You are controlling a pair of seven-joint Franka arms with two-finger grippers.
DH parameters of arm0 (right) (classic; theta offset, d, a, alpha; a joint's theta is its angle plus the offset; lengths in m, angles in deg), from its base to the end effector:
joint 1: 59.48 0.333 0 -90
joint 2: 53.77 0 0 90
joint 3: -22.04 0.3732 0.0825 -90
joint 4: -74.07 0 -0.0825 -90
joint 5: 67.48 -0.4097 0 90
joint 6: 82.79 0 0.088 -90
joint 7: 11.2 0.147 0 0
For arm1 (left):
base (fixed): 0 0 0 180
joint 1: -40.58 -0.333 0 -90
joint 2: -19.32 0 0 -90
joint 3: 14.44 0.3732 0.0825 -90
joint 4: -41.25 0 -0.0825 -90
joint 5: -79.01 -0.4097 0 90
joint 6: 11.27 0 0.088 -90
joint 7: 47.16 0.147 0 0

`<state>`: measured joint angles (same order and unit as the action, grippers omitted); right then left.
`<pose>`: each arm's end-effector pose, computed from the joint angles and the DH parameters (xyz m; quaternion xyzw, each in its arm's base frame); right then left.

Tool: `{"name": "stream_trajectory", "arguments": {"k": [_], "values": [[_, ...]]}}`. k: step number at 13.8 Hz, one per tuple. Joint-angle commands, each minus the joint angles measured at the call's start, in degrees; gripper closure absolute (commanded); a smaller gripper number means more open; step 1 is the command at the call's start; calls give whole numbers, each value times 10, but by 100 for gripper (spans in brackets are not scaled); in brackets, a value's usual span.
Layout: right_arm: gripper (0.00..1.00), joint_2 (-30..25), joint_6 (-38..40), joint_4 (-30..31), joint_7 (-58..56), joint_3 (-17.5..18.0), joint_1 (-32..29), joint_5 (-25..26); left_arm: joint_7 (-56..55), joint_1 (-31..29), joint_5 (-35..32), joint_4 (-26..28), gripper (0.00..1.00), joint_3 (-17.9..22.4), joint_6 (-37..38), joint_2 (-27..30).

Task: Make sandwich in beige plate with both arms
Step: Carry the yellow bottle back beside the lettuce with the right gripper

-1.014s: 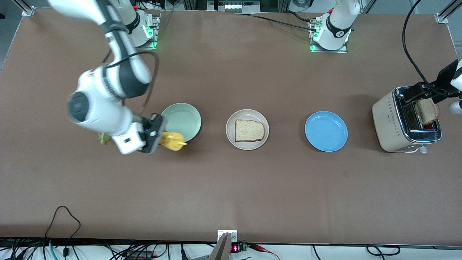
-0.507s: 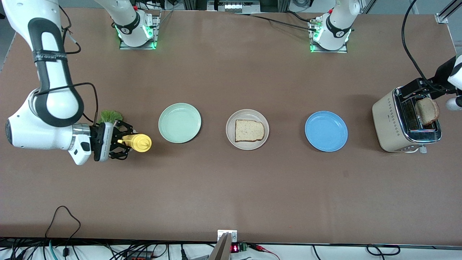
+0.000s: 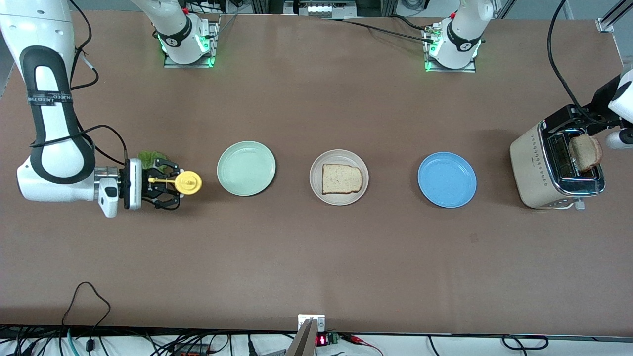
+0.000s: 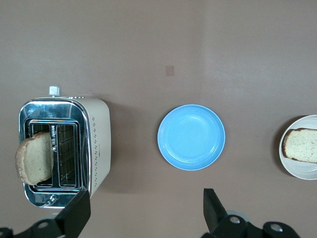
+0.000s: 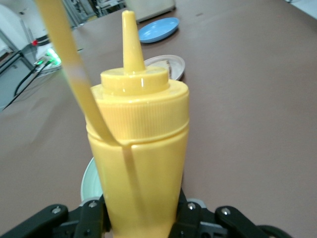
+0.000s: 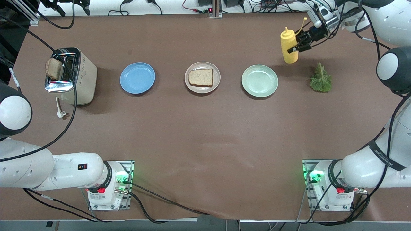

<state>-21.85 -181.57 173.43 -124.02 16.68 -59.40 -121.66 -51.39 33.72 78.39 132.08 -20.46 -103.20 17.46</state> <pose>0.6672 0.0517 0.2638 -0.6671 -0.5852 -0.2077 0.4116 0.5936 0.0113 0.6185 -0.9990 -0.0440 0.0064 0.0039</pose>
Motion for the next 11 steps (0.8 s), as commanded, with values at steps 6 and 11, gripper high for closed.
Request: {"name": "stream_trajectory", "arguments": {"k": [6, 11], "values": [[100, -77, -4, 152, -129, 10, -25, -41, 10, 0, 6, -8, 0, -7, 10, 2], [100, -77, -11, 198, -216, 10, -33, -77, 9, -3, 9, -7, 0, -6, 21, 1]]}}
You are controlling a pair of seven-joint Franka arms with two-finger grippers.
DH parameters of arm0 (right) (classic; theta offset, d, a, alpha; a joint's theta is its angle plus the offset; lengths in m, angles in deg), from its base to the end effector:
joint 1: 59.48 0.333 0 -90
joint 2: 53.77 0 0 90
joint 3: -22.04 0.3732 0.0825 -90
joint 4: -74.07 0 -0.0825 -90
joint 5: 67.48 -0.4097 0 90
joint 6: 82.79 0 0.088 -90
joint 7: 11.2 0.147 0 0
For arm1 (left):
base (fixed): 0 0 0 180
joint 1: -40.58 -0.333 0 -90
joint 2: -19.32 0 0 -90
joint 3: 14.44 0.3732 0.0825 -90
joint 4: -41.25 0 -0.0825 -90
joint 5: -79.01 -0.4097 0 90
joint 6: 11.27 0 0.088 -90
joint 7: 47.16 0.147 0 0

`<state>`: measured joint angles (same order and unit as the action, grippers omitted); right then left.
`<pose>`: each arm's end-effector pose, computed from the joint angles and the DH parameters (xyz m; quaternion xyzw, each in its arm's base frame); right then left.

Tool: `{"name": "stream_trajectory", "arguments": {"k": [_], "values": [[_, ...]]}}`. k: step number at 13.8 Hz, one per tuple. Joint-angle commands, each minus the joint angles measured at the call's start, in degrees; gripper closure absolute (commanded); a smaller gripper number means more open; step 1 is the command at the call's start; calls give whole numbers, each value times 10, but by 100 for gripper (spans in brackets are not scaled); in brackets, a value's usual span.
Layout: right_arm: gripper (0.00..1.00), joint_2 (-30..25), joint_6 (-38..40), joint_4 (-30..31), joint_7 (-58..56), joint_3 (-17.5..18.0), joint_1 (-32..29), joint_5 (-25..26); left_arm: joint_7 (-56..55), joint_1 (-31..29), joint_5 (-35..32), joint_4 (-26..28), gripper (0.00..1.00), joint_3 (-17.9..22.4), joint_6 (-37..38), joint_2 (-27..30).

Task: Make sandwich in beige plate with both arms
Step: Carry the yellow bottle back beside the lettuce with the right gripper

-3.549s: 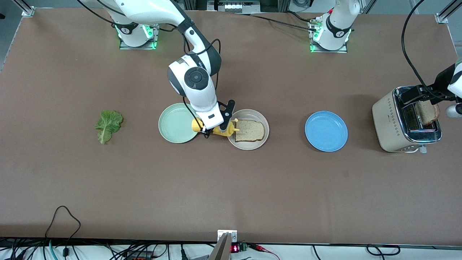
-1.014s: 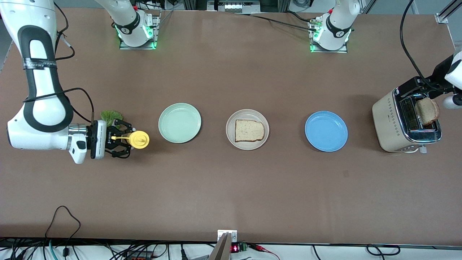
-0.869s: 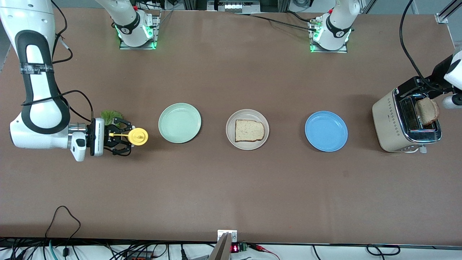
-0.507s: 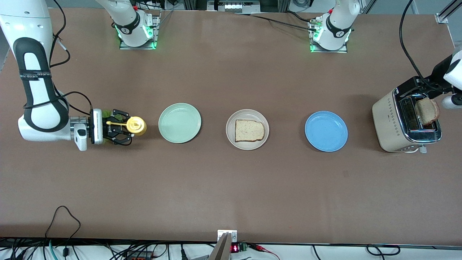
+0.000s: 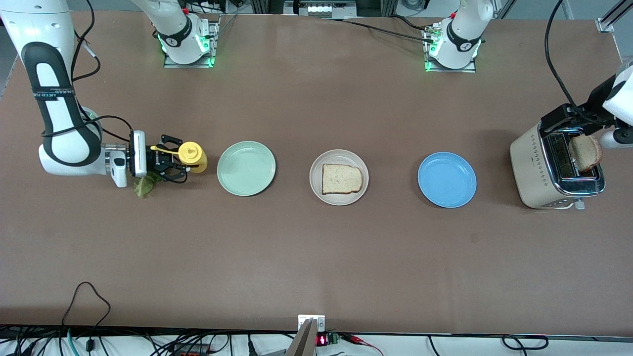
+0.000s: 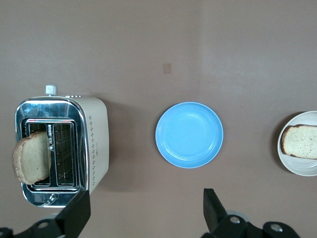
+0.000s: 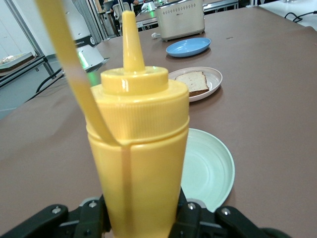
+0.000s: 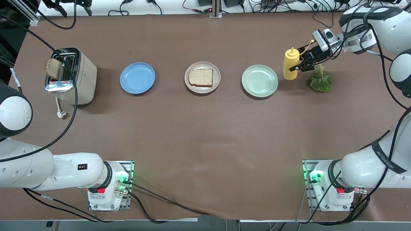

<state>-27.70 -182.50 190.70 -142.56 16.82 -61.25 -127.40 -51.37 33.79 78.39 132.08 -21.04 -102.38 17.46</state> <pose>0.5765 0.0437 0.2244 -0.6115 -0.5999 -0.2715 0.4386 0.5915 0.0046 0.6173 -0.9992 -0.0382 0.0135 0.0040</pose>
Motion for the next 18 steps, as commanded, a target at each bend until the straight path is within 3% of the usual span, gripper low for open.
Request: {"name": "stream_trajectory", "arguments": {"k": [1, 6, 13, 15, 17, 18], "values": [[100, -12, -1, 25, -42, 8, -20, -20, 9, -3, 9, -8, 0, 0, 13, 1], [100, 28, 0, 23, -104, 8, -27, -56, 9, -2, 12, -9, 0, -2, 15, 3], [99, 57, 7, 18, -137, 9, -43, -66, 4, -6, 13, -9, 0, -12, 40, 5], [92, 61, 7, 16, -137, 9, -43, -74, 4, -6, 13, -9, 0, -12, 44, 5], [75, 65, 8, 16, -137, 9, -46, -74, 4, -5, 13, -9, 0, -13, 44, 5], [58, 70, 8, 14, -137, 9, -47, -75, 4, -5, 13, -9, 0, -13, 44, 5]]}}
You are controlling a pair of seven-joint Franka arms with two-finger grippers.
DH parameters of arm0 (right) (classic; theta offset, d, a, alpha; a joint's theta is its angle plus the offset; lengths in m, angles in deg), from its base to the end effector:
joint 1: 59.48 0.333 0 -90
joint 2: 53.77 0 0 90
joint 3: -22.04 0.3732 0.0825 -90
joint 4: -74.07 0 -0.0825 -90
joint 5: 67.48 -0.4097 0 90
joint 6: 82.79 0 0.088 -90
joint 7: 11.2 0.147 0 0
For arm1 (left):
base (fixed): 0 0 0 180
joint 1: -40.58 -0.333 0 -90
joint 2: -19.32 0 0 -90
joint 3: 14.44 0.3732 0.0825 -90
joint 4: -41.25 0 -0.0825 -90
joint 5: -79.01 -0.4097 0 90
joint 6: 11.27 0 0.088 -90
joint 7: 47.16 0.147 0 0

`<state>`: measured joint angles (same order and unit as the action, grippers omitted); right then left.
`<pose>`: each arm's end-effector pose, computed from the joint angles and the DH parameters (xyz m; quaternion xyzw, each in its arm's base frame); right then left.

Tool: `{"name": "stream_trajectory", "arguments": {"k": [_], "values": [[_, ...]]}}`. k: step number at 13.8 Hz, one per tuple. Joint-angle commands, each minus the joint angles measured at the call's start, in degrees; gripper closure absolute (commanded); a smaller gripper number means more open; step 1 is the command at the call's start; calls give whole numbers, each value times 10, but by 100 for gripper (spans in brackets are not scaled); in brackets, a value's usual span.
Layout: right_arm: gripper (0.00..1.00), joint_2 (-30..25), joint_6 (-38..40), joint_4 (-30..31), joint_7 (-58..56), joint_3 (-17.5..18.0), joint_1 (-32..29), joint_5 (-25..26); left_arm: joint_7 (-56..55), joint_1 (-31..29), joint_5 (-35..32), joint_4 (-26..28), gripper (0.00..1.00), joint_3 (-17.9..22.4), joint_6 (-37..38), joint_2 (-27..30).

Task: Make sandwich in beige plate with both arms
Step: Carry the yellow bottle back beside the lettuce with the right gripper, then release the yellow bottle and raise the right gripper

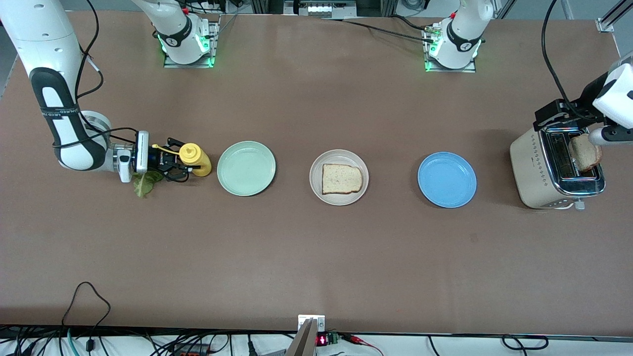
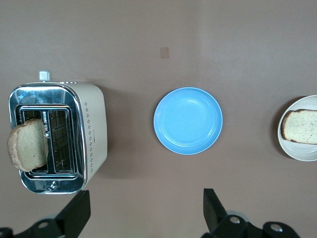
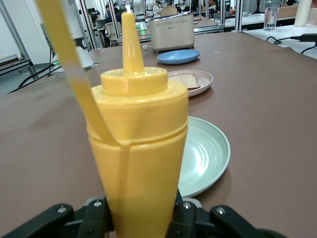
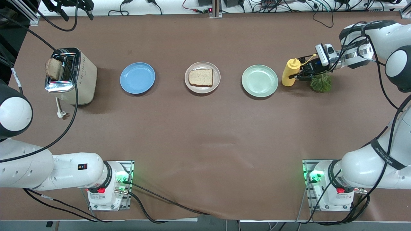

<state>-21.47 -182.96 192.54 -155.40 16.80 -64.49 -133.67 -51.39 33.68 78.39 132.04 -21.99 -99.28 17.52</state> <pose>0.5616 0.0179 0.1589 -0.5956 -0.5842 -0.3355 0.4375 0.5831 -0.0038 0.6139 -0.9987 -0.0311 0.0396 0.0050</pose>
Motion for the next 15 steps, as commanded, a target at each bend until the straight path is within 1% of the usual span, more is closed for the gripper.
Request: {"name": "stream_trajectory", "arguments": {"k": [1, 2, 4, 5, 8, 13, 15], "values": [[46, 8, 14, -3, -8, 9, -18, -12, 4, -4, 13, -9, 0, -3, 13, 4], [41, 9, 20, -4, -8, 9, -22, -12, 4, -4, 13, -9, 0, -3, 14, 4], [20, 10, 24, -3, -8, 9, -28, -12, 4, -4, 13, -10, 0, -4, 17, 4], [0, 11, 25, -4, -8, 9, -30, -12, 4, -4, 13, -10, 0, -4, 17, 4], [0, 11, 45, -8, -6, 8, -46, -12, 4, -3, 13, -10, 0, -3, 17, 4], [0, 15, 51, -14, -7, 8, -77, -3, 4, -5, 13, -10, 0, -2, 4, 3], [0, 15, 51, -19, -5, 8, -96, 22, 5, -5, 14, -10, 0, -3, -14, 3]]}}
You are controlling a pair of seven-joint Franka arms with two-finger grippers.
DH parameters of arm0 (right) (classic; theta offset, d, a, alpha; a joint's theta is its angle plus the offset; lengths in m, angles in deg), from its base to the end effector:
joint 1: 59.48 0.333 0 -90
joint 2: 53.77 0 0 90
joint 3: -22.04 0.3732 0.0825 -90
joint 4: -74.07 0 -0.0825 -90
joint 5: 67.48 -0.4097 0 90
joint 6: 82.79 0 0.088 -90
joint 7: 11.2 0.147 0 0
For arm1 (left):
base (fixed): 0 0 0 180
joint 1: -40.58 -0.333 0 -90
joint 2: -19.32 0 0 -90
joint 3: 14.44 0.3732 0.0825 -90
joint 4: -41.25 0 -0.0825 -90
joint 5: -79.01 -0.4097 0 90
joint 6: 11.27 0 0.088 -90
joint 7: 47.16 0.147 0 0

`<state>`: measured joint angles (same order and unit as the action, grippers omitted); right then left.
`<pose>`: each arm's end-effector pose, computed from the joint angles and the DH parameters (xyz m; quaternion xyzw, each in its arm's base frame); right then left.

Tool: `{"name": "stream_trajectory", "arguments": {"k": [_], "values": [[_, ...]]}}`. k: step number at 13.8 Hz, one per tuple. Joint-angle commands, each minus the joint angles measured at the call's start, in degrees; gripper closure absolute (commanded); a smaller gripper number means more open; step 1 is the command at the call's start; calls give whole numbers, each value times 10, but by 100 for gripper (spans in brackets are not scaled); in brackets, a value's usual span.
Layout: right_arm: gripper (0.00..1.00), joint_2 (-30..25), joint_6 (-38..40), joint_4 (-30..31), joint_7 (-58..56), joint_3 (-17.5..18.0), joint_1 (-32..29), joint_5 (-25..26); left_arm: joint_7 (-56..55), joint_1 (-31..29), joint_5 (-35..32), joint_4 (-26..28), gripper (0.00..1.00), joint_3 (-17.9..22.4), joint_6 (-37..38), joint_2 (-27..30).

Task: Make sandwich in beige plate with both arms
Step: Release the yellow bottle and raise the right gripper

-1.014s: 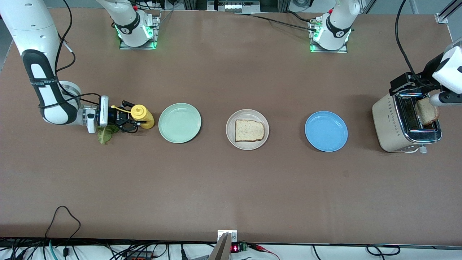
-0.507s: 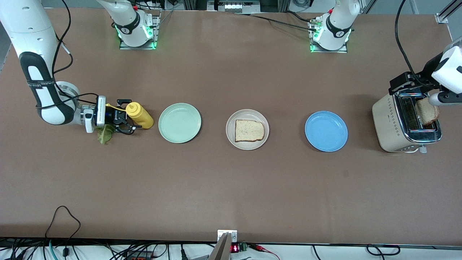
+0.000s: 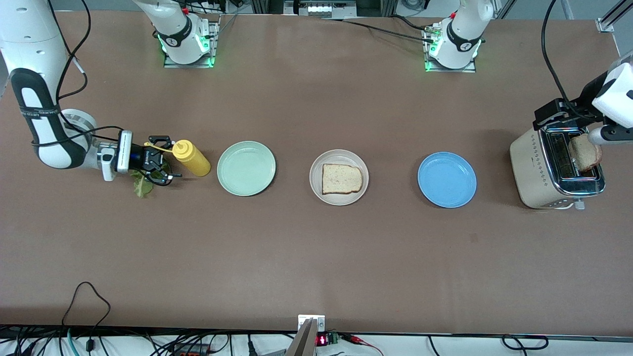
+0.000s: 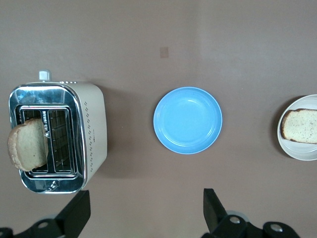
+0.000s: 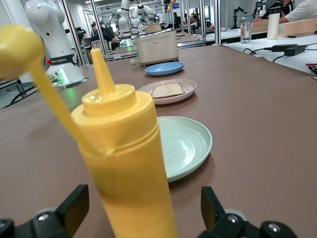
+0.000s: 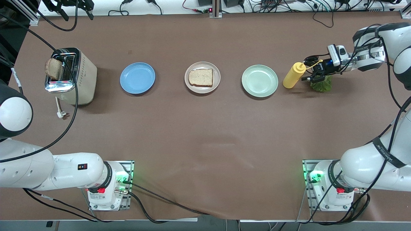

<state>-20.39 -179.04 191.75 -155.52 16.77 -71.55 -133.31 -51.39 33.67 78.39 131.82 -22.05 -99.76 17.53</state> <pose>0.5566 -0.0438 0.1580 -0.6115 -0.5434 -0.3645 0.4450 0.5847 -0.0043 0.6166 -0.9990 -0.0307 0.0335 0.0048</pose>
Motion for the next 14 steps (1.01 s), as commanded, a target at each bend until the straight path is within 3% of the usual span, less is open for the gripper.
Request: {"name": "stream_trajectory", "arguments": {"k": [1, 7, 11, 14], "values": [[0, 5, 19, -23, 0, 8, -31, 29, 6, -5, 14, -7, 0, -2, -12, 3], [0, 4, 98, -129, 174, 7, -81, 103, 10, -7, 12, -5, 0, 2, -21, 2], [0, -8, 109, -204, 336, 8, -74, 128, 11, -7, 7, -4, 0, 3, -19, 1], [0, -20, 111, -263, 463, 10, -67, 177, 11, -7, 7, -4, 0, 0, -17, 2]]}}
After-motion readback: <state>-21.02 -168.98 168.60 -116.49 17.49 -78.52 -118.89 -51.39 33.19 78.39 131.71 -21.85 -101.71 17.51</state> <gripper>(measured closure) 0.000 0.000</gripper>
